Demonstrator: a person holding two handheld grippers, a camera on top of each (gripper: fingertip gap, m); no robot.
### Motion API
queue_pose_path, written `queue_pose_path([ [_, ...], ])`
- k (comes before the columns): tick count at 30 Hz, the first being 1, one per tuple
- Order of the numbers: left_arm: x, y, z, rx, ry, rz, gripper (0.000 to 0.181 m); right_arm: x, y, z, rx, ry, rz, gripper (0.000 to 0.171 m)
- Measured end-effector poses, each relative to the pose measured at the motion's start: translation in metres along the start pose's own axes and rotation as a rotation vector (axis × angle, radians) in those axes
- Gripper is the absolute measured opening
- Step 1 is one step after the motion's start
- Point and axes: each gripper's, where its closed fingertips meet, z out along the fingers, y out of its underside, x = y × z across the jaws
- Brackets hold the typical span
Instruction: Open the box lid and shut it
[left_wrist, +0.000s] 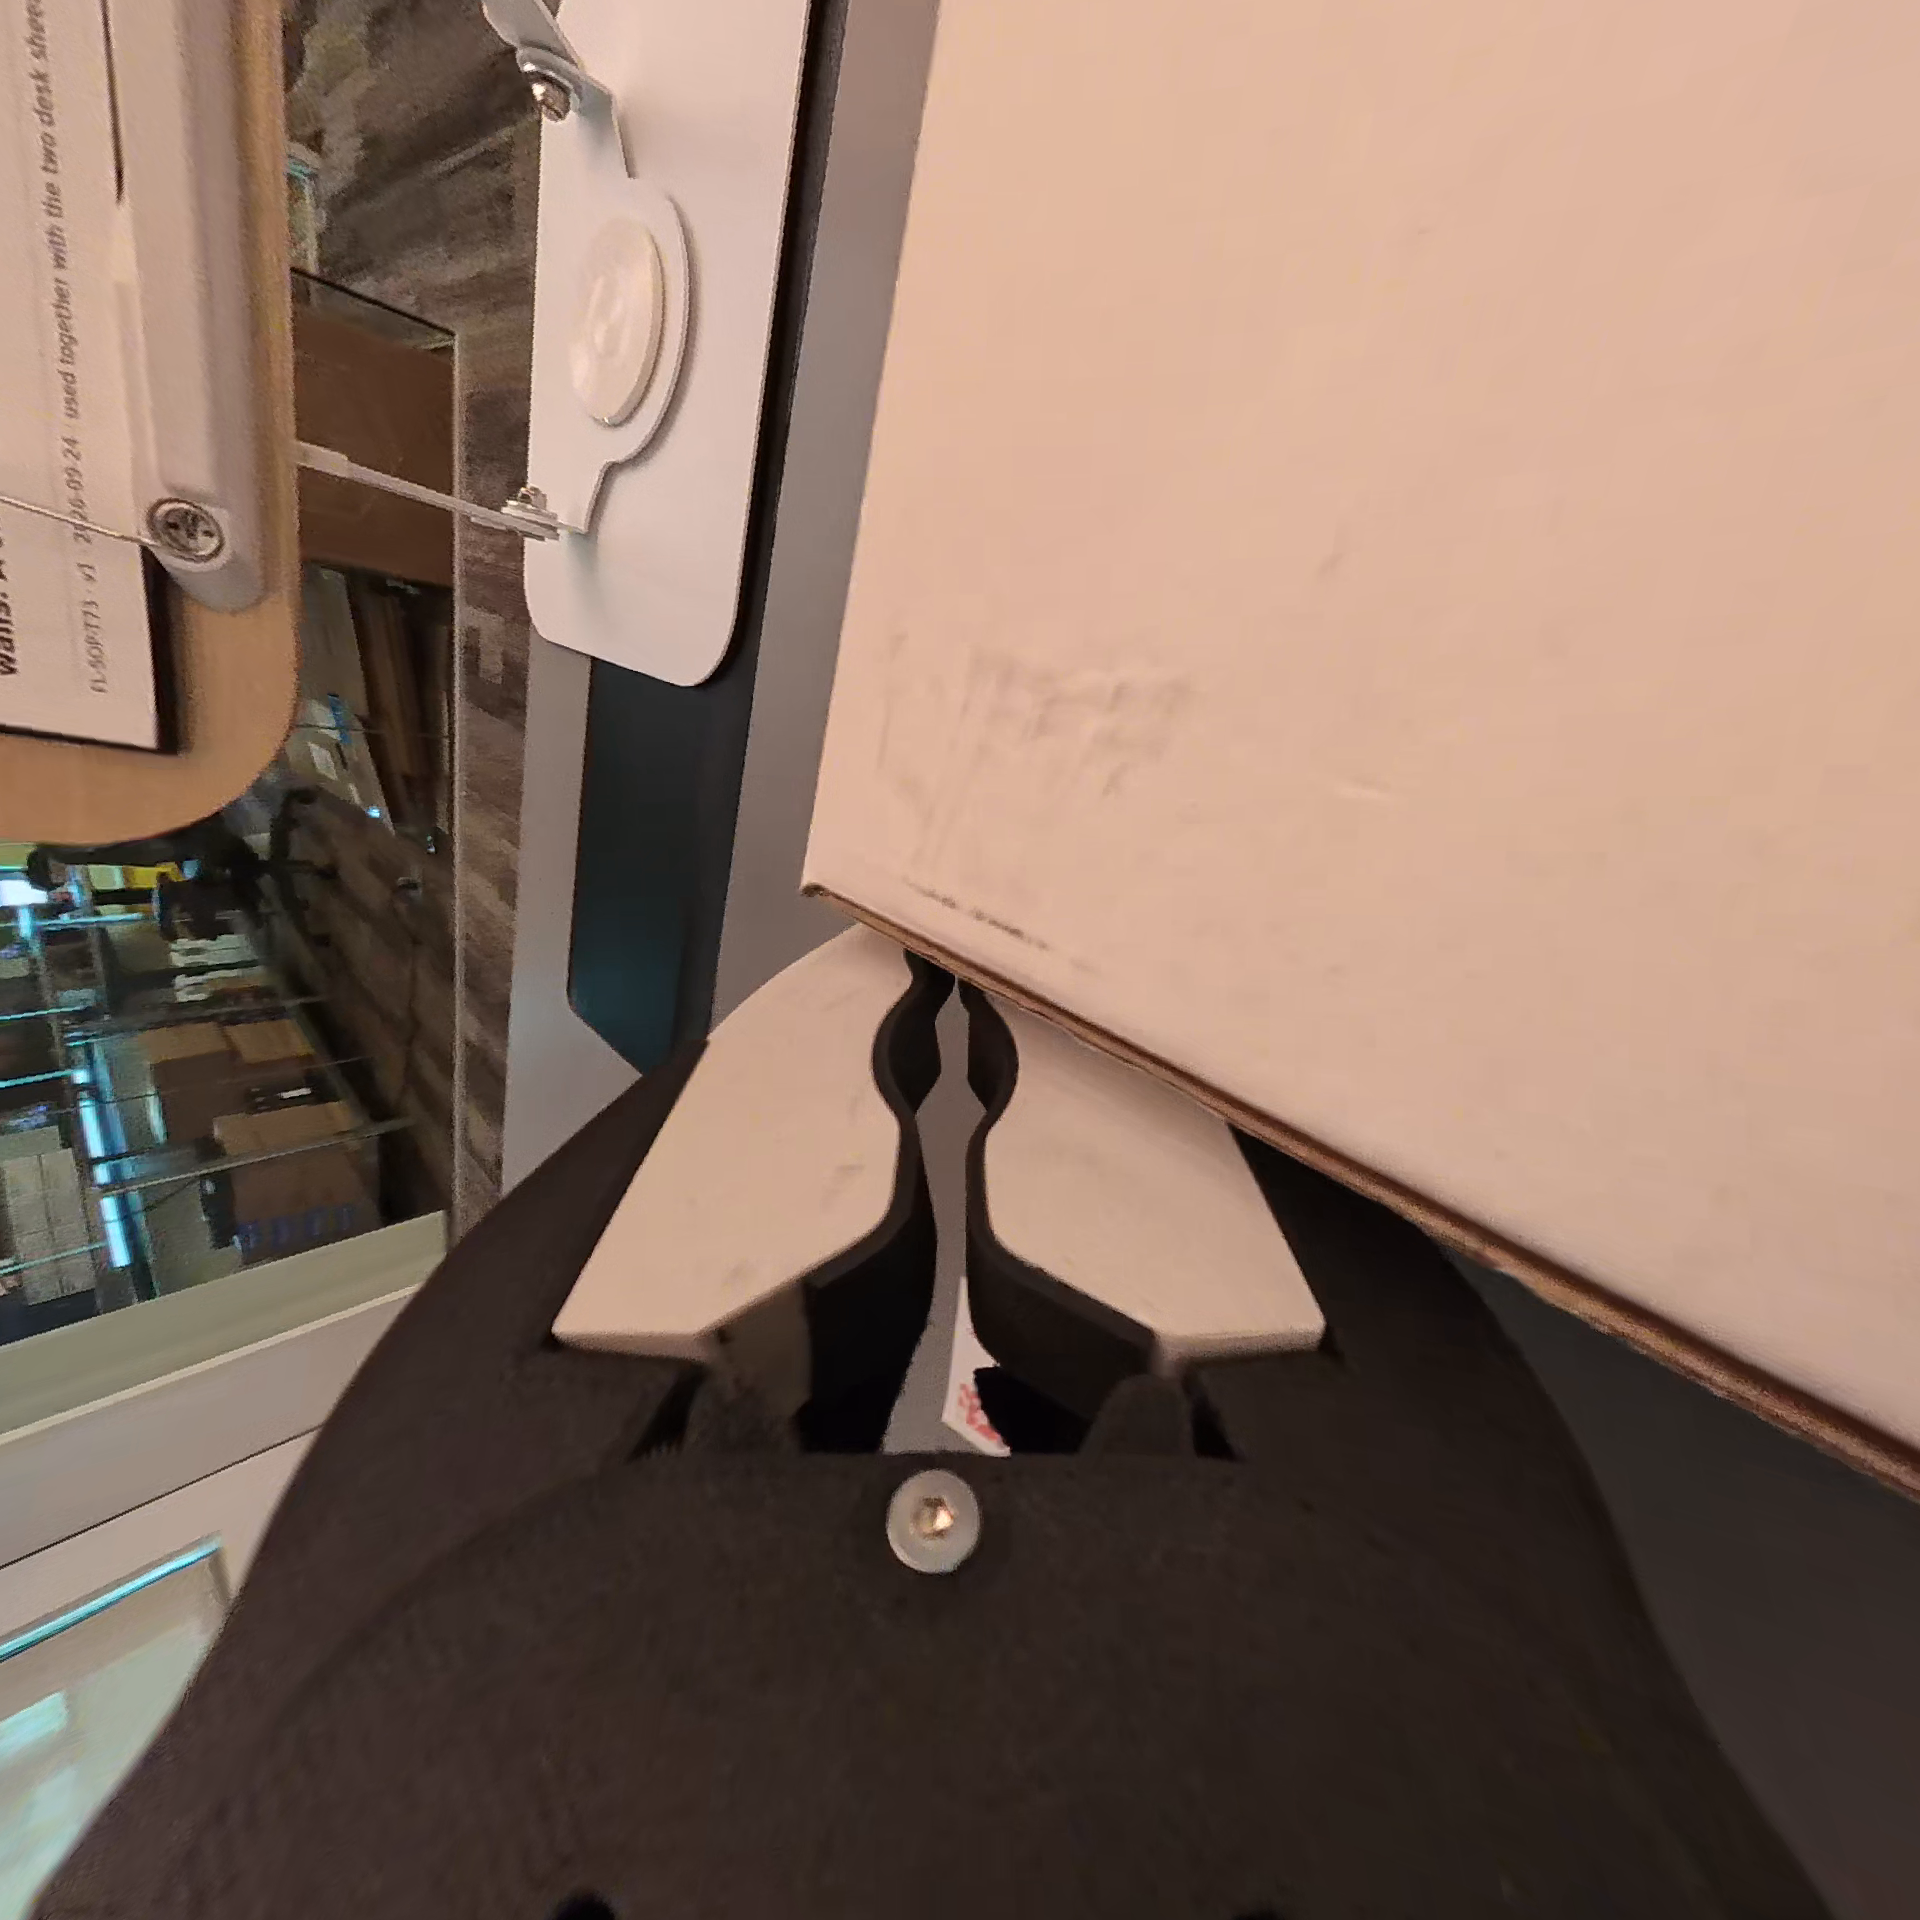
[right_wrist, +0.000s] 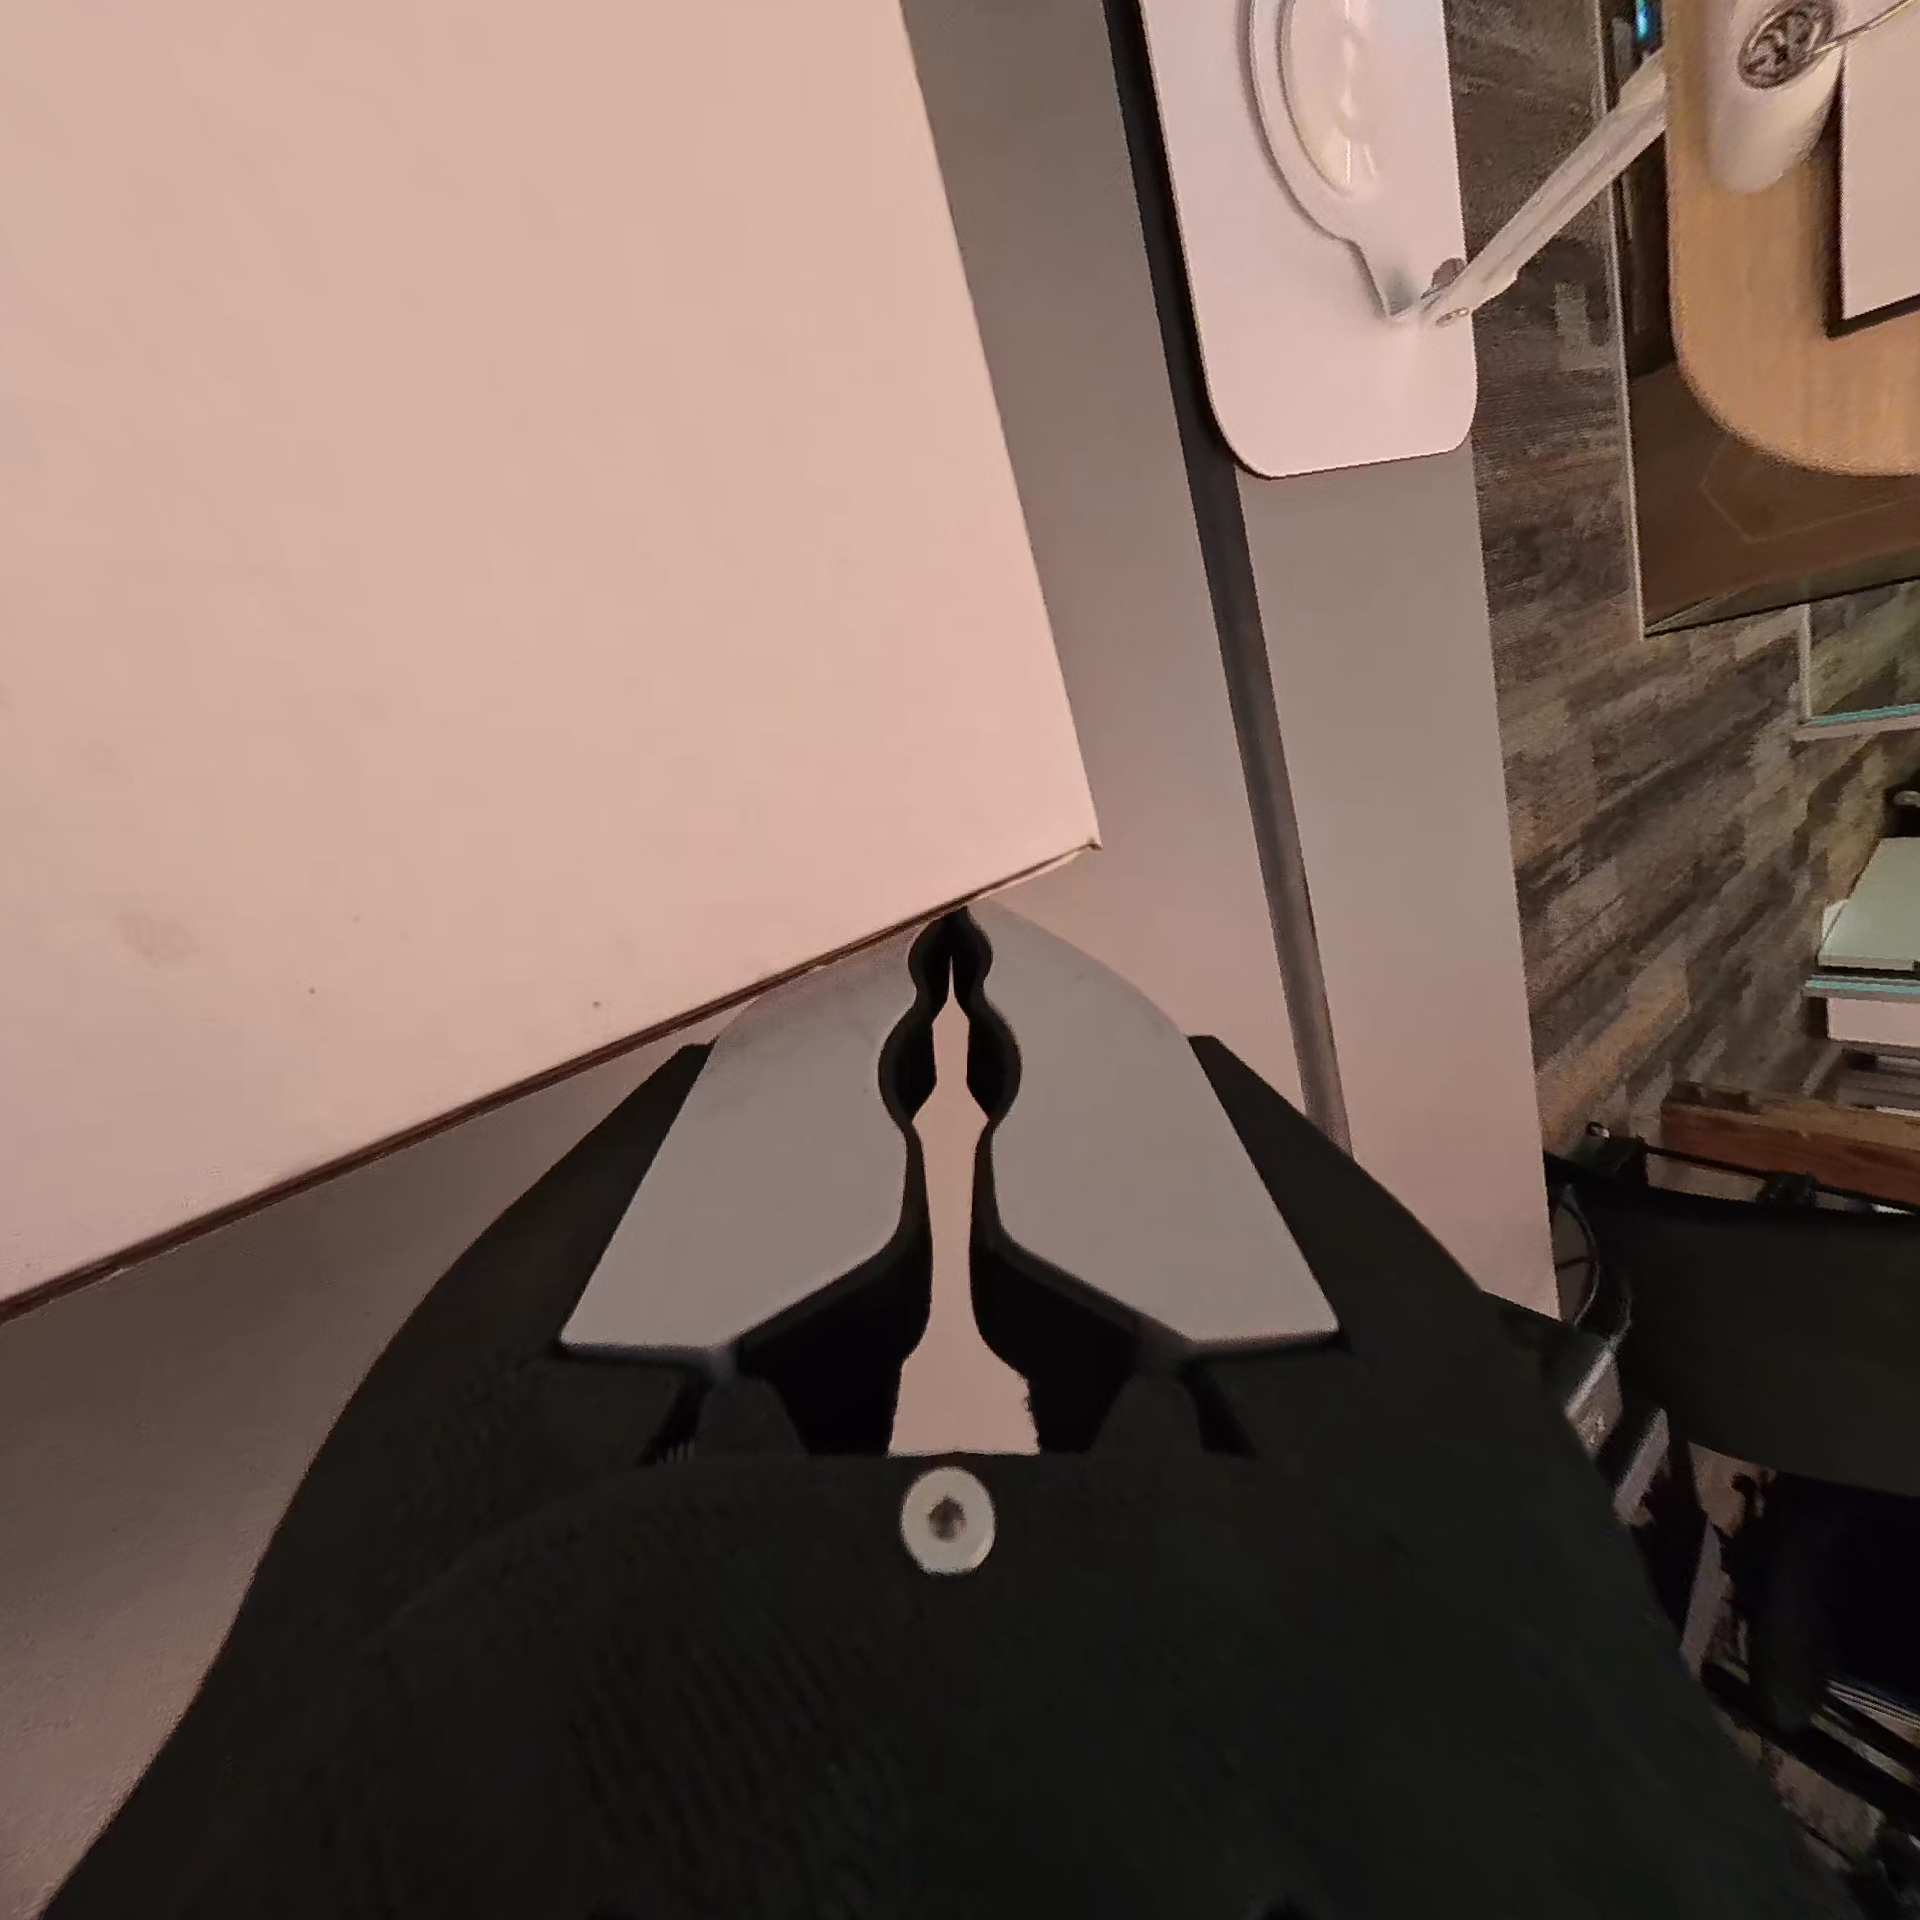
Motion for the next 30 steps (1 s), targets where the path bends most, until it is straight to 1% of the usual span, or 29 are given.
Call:
queue_pose_path([
  [4,0.004,0.009,-0.011,0.006,0.03,-0.072,0.0,-0.001,0.005,-0.013,-0.006,0.012,0.031,0.001],
  [9,0.019,0.012,-0.043,0.03,0.036,-0.022,0.0,-0.027,0.019,-0.037,-0.032,-0.017,-0.02,0.001],
  [11,0.024,0.005,-0.05,0.051,0.046,-0.024,0.0,-0.036,0.017,-0.042,-0.029,-0.031,-0.031,0.001],
  [14,0.031,-0.009,-0.053,0.076,0.06,-0.046,0.0,-0.046,0.003,-0.042,-0.003,-0.059,-0.026,0.001],
  [16,0.03,-0.008,-0.051,0.06,0.037,-0.047,0.0,-0.045,0.003,-0.04,-0.034,-0.036,-0.032,0.001],
  [18,0.034,-0.005,-0.055,0.074,0.059,-0.094,0.0,-0.048,0.004,-0.043,-0.022,-0.039,-0.005,0.001],
  [23,0.048,0.008,-0.081,0.132,0.074,-0.178,0.0,-0.066,0.019,-0.065,0.014,-0.05,0.046,0.001],
  [25,0.058,0.004,-0.088,0.163,0.087,-0.19,0.0,-0.081,0.016,-0.071,0.052,-0.081,0.061,0.001],
  [27,0.069,-0.008,-0.093,0.211,0.112,-0.21,0.0,-0.092,0.008,-0.073,0.087,-0.093,0.067,0.001],
  [28,0.071,-0.013,-0.094,0.218,0.106,-0.223,0.0,-0.094,0.003,-0.073,0.107,-0.087,0.073,0.001],
  [30,0.07,-0.011,-0.094,0.2,0.058,-0.207,0.0,-0.094,0.005,-0.072,0.083,-0.048,0.071,0.001],
])
